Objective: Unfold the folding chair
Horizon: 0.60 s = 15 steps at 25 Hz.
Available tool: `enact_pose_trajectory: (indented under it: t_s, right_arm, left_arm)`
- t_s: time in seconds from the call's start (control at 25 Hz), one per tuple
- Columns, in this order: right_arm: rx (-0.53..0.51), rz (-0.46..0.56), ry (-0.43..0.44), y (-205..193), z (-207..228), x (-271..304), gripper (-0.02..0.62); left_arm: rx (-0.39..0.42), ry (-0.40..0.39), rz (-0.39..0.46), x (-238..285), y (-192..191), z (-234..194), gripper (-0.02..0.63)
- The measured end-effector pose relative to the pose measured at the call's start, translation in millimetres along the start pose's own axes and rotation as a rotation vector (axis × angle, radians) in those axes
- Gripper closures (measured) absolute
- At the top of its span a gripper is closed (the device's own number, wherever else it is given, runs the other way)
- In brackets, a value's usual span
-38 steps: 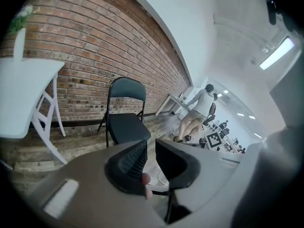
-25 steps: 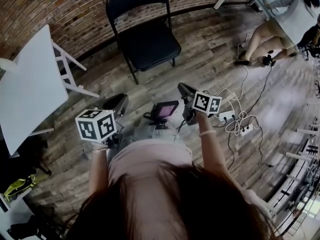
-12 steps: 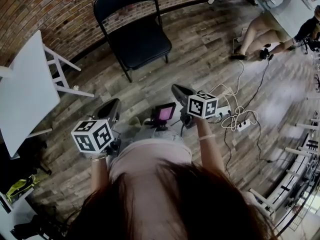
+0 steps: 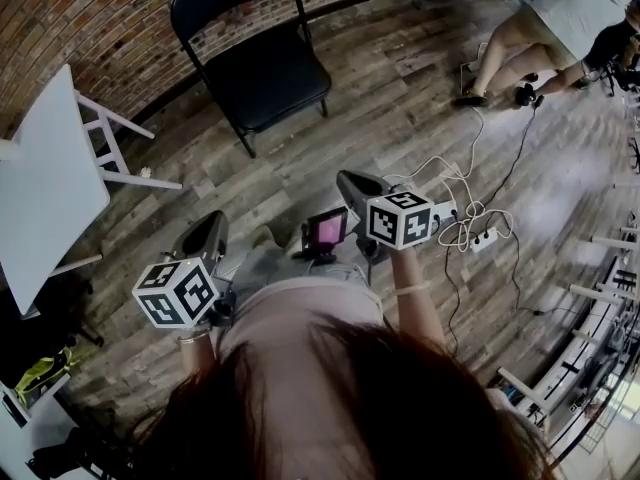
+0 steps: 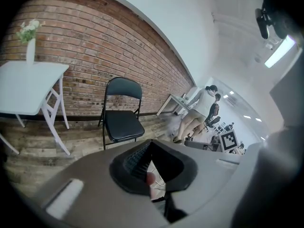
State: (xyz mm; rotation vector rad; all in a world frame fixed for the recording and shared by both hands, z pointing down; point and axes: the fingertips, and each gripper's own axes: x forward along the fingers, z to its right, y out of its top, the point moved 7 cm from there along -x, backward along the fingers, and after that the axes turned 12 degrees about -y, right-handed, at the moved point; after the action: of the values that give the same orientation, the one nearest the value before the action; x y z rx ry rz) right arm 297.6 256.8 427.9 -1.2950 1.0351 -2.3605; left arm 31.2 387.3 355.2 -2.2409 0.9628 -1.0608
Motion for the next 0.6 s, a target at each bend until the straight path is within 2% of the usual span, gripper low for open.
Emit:
enact_pose_trajectory:
  t_s: [0.36,0.6]
  right_arm:
    - [-0.022,0.02,0.016,21.2,-24.8,-23.6,0.603]
    - [-0.063,0.047,0.037,39.1,-40.2,-41.2,0.603]
  left_arm:
    - [-0.02,0.049,0.021,-14.7,-2.3,5.5,0.607]
    - [0.003,0.062,0.055,-18.1,7.6,18.3,0.607]
